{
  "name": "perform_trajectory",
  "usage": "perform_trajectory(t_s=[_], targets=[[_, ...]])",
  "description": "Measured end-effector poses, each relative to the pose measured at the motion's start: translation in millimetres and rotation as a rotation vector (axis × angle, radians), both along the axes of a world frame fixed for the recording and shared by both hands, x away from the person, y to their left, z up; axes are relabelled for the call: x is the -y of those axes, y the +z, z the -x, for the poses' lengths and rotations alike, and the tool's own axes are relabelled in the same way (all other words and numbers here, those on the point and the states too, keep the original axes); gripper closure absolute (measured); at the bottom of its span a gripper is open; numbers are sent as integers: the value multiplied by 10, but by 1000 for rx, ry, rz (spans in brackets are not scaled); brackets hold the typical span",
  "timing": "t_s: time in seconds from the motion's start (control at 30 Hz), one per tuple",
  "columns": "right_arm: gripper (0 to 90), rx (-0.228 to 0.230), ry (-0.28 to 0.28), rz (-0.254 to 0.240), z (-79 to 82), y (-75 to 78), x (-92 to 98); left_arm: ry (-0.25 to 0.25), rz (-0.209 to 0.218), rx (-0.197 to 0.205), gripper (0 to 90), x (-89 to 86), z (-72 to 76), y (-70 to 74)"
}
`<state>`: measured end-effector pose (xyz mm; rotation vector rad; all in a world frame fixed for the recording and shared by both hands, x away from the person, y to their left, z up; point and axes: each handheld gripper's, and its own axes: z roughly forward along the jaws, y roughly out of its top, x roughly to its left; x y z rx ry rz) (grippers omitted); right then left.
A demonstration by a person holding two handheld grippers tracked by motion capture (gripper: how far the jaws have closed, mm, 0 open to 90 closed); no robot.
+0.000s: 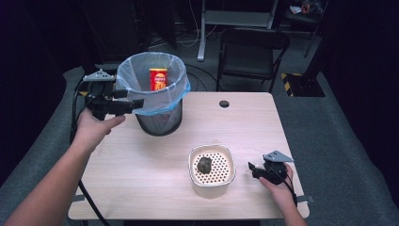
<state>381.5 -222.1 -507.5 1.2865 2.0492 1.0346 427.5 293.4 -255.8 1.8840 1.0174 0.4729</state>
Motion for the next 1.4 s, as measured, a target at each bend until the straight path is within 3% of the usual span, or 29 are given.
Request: perform_trajectory(t_s=[0.13, 0.2, 0.5, 0.6, 0.87, 1.13, 1.4], targets=[[273, 5, 1, 4, -3, -3, 6, 2, -20, 4, 227, -21, 81, -145], [273, 4, -1, 4, 1, -1, 4, -5, -4, 1, 230, -39, 112, -247], [273, -14, -5, 5, -6, -19, 5, 7, -10, -34, 243, -66, 254, -1025], [273, -3, -16, 3, -10, -20, 4, 5, -10, -43, 248, -83, 306, -1221], [273, -7, -13, 7, -7, -18, 14, 13, 52, -41, 264, -189, 491, -1576], [273, -5, -9, 5, -11, -20, 16, 47, 54, -69, 262, -304, 655, -1888], [273, -6, -10, 5, -8, -22, 7, 126, 59, -74, 262, -470, 761, -2186]])
